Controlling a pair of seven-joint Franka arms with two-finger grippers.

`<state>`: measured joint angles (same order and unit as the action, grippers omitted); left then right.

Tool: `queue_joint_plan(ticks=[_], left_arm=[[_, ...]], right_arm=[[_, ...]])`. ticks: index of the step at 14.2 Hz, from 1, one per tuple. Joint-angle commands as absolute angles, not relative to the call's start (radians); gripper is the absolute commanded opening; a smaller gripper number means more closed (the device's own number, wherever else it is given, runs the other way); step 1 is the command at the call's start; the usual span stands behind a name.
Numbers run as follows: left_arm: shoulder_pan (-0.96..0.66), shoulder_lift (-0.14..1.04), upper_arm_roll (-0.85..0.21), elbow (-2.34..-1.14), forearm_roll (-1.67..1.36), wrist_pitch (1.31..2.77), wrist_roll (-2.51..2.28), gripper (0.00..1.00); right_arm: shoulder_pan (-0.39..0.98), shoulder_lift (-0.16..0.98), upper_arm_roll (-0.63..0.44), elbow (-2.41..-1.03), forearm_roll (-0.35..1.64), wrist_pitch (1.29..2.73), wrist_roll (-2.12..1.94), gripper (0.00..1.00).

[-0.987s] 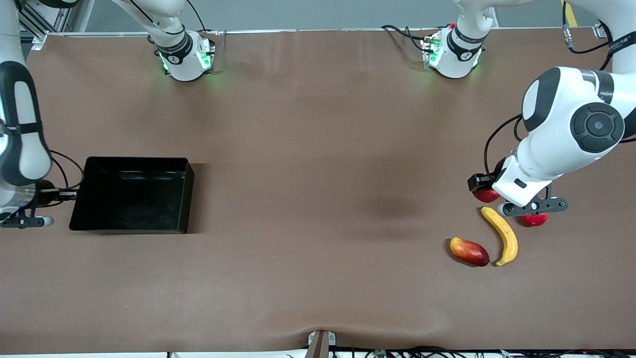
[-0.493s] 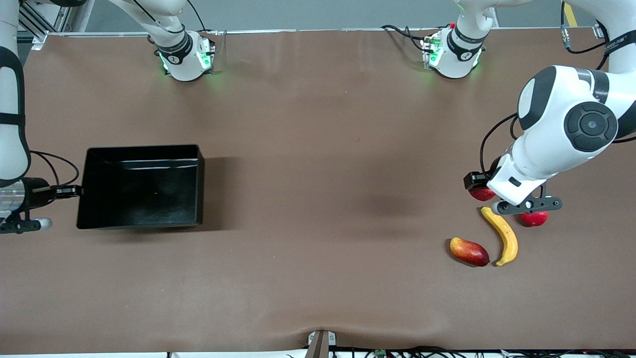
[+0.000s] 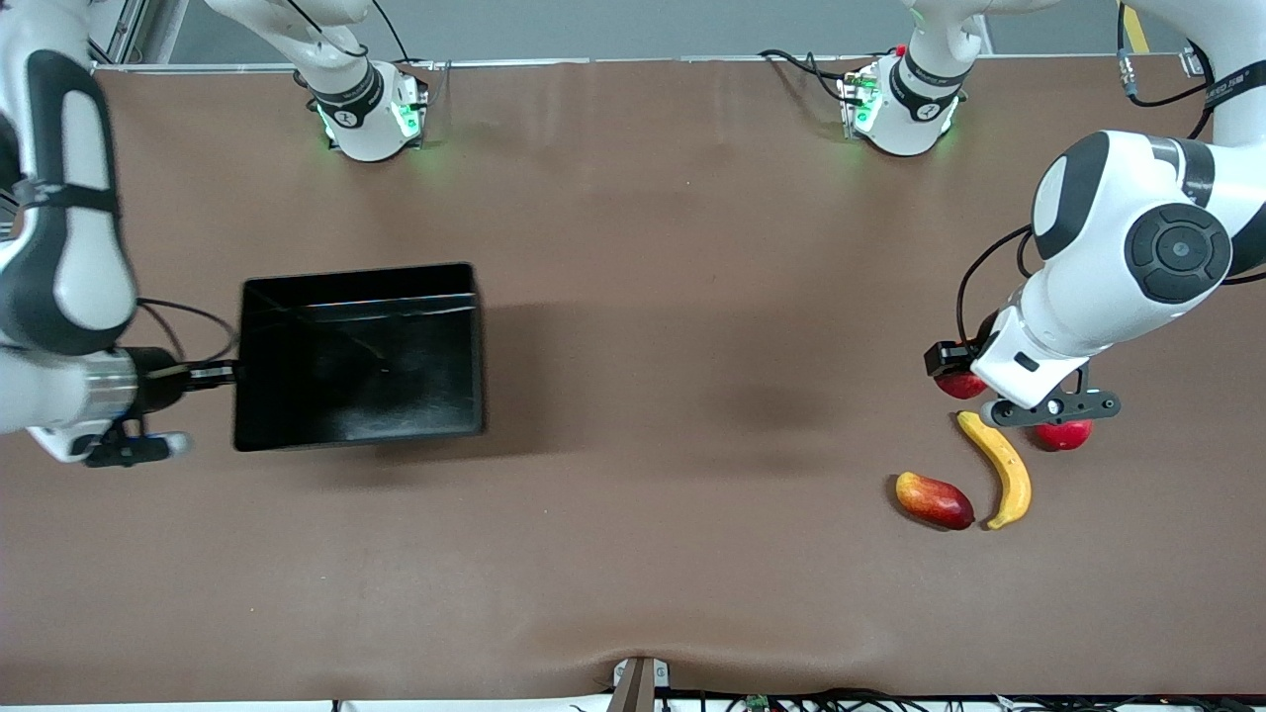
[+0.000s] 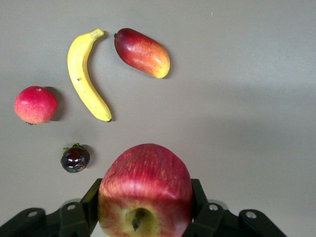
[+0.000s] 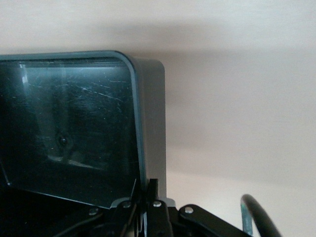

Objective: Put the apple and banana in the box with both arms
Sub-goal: 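Push the black tray toward the table middle with the right gripper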

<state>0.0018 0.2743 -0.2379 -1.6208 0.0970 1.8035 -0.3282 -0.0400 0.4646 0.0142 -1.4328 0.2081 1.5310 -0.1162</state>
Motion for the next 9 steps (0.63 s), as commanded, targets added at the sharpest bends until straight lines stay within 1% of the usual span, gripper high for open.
queue_joint_plan(ticks=[1, 6, 9], left_arm=[[0.003, 0.273, -0.242, -1.608, 0.097, 1.786, -0.324, 0.0], [0.0, 0.265, -0.244, -1.606, 0.098, 1.724, -0.319, 0.0], [0.005, 0.262, -0.244, -1.606, 0.098, 1.706, -0.308, 0.0]], right_arm=[[0.035, 0.44, 0.018, -1.443, 0.271, 1.519, -0.002, 0.0], [0.187, 0.456, 0.018, -1.456, 0.362, 1.606, 0.146, 0.0], [0.277, 0.494, 0.018, -1.459, 0.397, 1.702, 0.236, 0.0]])
